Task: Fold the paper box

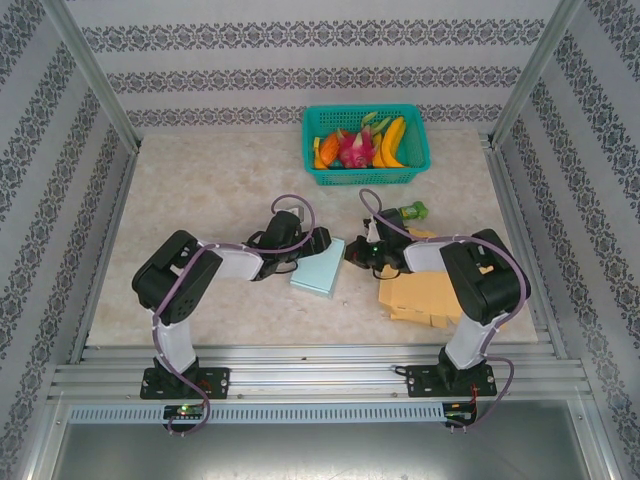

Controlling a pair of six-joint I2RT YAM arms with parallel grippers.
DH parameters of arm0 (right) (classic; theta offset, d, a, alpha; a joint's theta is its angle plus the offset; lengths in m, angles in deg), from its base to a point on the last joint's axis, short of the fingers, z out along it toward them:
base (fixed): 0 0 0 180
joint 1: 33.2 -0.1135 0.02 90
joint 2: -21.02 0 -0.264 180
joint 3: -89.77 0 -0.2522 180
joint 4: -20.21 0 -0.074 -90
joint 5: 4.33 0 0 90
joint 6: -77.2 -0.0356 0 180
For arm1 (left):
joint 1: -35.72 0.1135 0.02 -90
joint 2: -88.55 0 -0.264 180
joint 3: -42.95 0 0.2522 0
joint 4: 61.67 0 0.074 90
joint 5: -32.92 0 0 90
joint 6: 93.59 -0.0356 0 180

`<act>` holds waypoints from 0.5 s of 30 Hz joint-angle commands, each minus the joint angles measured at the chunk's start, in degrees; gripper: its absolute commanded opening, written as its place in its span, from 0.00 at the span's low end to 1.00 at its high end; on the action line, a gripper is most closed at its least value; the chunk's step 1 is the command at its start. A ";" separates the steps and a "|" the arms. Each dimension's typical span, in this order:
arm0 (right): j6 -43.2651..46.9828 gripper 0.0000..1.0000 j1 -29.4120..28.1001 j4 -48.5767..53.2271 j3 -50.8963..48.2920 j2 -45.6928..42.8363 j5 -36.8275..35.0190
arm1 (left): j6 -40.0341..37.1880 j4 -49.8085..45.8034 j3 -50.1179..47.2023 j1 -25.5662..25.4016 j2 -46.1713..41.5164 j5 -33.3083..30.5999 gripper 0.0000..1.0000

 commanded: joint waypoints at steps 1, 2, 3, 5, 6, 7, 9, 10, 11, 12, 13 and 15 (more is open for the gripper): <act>0.66 0.00 -0.96 0.45 -1.81 -2.70 -2.30 | 1.02 -7.14 -1.98 0.54 -2.72 4.43 0.78; 0.62 0.00 -1.04 0.82 -2.14 -3.39 -2.56 | 0.68 -7.74 -2.32 0.93 -3.38 3.72 0.78; 0.70 0.00 -1.14 1.24 -2.51 -4.16 -2.89 | 0.32 -8.38 -2.61 1.35 -4.09 3.04 0.79; 0.95 0.01 -1.32 2.62 -3.27 -6.15 -4.07 | -0.20 -9.36 -3.37 2.06 -5.72 2.33 0.79; 1.22 0.01 -1.55 3.38 -3.59 -7.22 -4.69 | -0.31 -9.69 -3.73 2.22 -6.52 2.10 0.80; 1.40 0.01 -1.75 4.42 -4.01 -8.43 -5.77 | -0.40 -10.04 -4.24 2.44 -7.40 1.81 0.80; 2.04 0.01 -2.33 6.02 -5.04 -10.84 -7.50 | -0.64 -10.94 -5.17 2.49 -9.14 1.18 0.81; 2.36 0.01 -2.74 6.89 -5.78 -12.11 -8.48 | -0.67 -11.42 -5.71 2.49 -10.45 1.01 0.81; 2.46 0.01 -3.12 7.40 -6.73 -13.50 -9.23 | -0.45 -11.61 -6.54 2.48 -11.60 1.06 0.81; 2.52 0.01 -3.60 7.72 -7.62 -14.73 -9.84 | -0.16 -11.64 -7.52 2.49 -12.62 1.06 0.81; 2.55 0.01 -4.22 8.12 -8.74 -16.06 -10.63 | 0.24 -11.21 -8.75 2.33 -13.72 1.29 0.81; 2.34 0.01 -5.65 9.01 -10.78 -18.79 -12.35 | 0.65 -10.69 -11.01 1.85 -15.60 1.22 0.81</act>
